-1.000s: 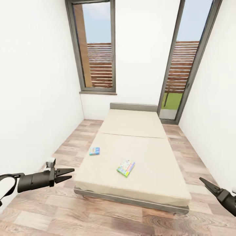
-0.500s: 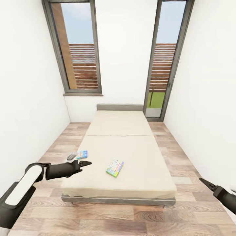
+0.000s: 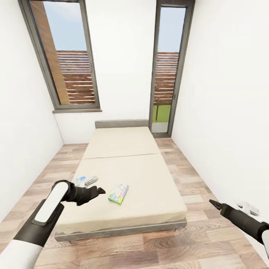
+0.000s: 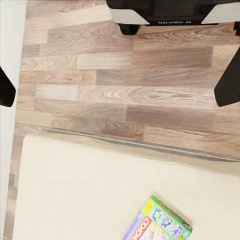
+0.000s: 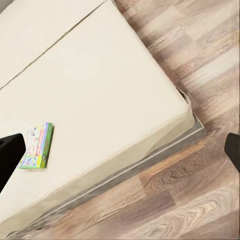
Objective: Put all the toys in the child's room - the three board games (two on the bed and one on the table), the two jigsaw puzzles on the table, and the tennis ball on the table - inside the toy box on the table in the child's room.
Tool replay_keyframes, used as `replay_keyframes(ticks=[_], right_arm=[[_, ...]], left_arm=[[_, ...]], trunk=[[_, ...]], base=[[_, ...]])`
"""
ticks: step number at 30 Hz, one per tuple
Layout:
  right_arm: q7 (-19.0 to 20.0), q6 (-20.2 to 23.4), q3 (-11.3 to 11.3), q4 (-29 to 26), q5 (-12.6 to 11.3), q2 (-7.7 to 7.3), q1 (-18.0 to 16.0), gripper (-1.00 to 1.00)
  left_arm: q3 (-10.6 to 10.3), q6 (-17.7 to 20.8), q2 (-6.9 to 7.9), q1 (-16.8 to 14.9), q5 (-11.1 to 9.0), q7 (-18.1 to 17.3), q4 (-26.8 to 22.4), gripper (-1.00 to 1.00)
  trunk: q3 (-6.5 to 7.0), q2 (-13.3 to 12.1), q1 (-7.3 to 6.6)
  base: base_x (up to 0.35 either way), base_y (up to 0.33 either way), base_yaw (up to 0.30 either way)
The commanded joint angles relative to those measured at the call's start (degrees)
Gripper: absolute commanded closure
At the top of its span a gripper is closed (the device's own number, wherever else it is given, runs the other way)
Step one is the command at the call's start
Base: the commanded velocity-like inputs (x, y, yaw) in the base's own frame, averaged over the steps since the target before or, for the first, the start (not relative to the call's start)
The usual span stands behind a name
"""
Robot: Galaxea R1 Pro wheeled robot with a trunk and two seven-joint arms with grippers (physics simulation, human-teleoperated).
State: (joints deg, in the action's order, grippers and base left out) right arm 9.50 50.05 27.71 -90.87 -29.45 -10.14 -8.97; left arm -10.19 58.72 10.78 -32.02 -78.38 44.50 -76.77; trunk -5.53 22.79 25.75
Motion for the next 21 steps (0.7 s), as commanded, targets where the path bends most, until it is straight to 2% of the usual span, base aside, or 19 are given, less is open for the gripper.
replay_keyframes(ticks=[1, 2, 3, 7, 13, 17, 21], right_arm=[[-2.6, 0.3, -2.4, 0.0, 0.6, 0.05, -0.7, -1.0], [-4.3, 0.3, -3.6, 0.0, 0.6, 0.08, -0.9, -1.0], [-9.8, 0.3, -7.1, 0.0, 0.7, 0.16, -1.4, -1.0], [-19.8, 0.2, -12.6, -0.1, 0.6, 0.33, -2.0, -1.0], [-22.7, 0.1, -14.3, -0.1, 0.6, 0.44, -2.0, -1.0], [-23.3, -5.5, -15.6, 0.0, 0.5, 0.7, -2.0, -1.0], [-23.5, -7.6, -18.2, 0.1, 0.5, 0.73, -2.0, -1.0]], left_arm=[[-0.4, 0.0, -0.05, -0.1, -0.6, 0.9, -0.1, -1.0], [-0.5, 0.0, -0.08, -0.1, -0.6, 1.0, -0.1, -1.0], [-1.1, -0.1, -0.16, -0.1, -0.5, 1.1, -0.1, -1.0], [-1.8, -0.1, -0.2, -0.1, -0.4, 1.3, -0.1, -1.0], [-1.8, -0.2, -0.15, -0.1, 0.1, 1.4, -0.1, -1.0], [-1.9, -0.2, -0.22, -0.1, 1.3, 1.5, -0.2, -1.0], [-1.7, -0.2, -0.18, -0.1, 1.6, 1.5, -0.2, -1.0]], trunk=[[-0.08, 0.1, 0.04], [-0.04, 0.1, 0.04], [0.01, 0.1, 0.04], [0.12, 0.1, 0.04], [0.16, 0.1, 0.04], [0.16, 0.1, 0.04], [0.16, 0.1, 0.04]], base=[[0.0, 0.0, -0.253], [0.0, 0.0, -0.247], [0.0, 0.0, -0.224], [0.0, 0.0, -0.131], [0.004, -0.109, -0.027], [0.046, -0.196, -0.004], [0.015, -0.053, -0.001]])
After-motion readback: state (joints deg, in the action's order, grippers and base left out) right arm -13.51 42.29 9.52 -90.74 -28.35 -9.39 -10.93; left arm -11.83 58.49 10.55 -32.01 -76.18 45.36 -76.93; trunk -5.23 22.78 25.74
